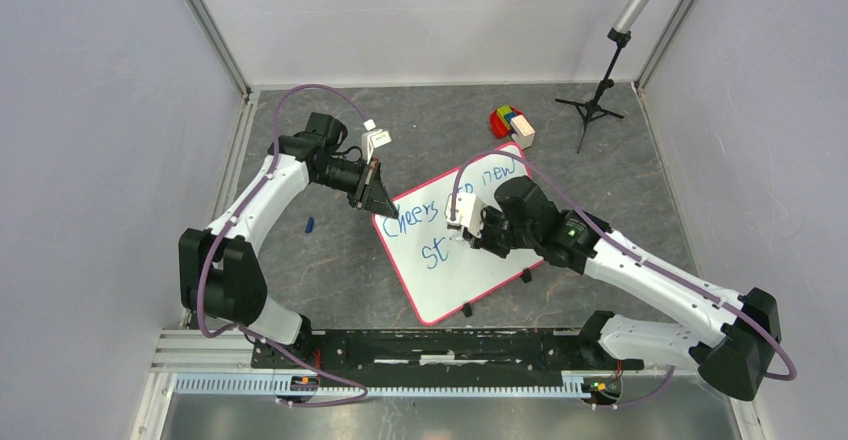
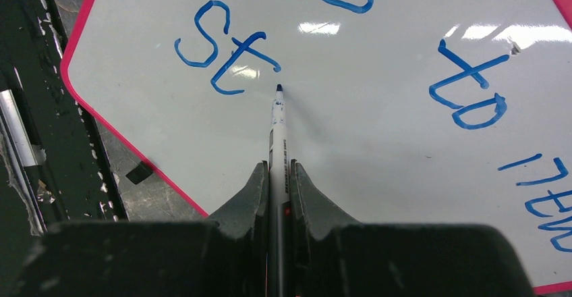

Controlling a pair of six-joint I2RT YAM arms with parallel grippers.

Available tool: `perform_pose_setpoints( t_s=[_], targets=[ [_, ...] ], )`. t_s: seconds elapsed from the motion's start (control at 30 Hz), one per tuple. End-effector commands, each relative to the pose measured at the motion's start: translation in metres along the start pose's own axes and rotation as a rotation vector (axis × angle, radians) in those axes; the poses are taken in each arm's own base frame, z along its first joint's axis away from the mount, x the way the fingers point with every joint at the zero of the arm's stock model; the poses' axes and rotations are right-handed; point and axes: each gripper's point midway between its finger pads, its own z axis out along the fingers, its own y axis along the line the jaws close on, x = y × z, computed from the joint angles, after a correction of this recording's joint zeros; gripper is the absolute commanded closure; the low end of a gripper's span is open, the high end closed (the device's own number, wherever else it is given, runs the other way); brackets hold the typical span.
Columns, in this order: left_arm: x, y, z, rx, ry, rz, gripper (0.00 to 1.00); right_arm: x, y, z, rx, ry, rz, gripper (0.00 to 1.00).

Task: Write a sentence on the whiteboard

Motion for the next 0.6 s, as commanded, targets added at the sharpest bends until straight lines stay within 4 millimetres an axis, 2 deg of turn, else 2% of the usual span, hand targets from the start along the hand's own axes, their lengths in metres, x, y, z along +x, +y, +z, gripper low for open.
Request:
perform_pose_setpoints(
  t_s=[0.0, 0.17, 0.33, 0.57],
  targets=[
    [-0.010, 0.004, -0.003, -0.045, -0.012, 0.073, 0.98, -0.020, -0.013, 0.000, 0.043, -0.048, 0.008, 1.00],
    [-0.009, 0.004, -0.003, -0.046, -0.009, 0.073, 0.98, -0.010, -0.006, 0.006, 0.011, -0.022, 0.009, 1.00],
    [-0.009, 0.005, -0.003, -0.045, -0.008, 0.073, 0.98, 0.010, 0.002, 0.012, -0.011, 0.022, -0.002, 1.00],
    [-0.009, 0.006, -0.002, -0.043, -0.006, 0.070, 0.98, 0.026, 0.012, 0.011, -0.040, 0.053, -0.009, 1.00]
  ],
)
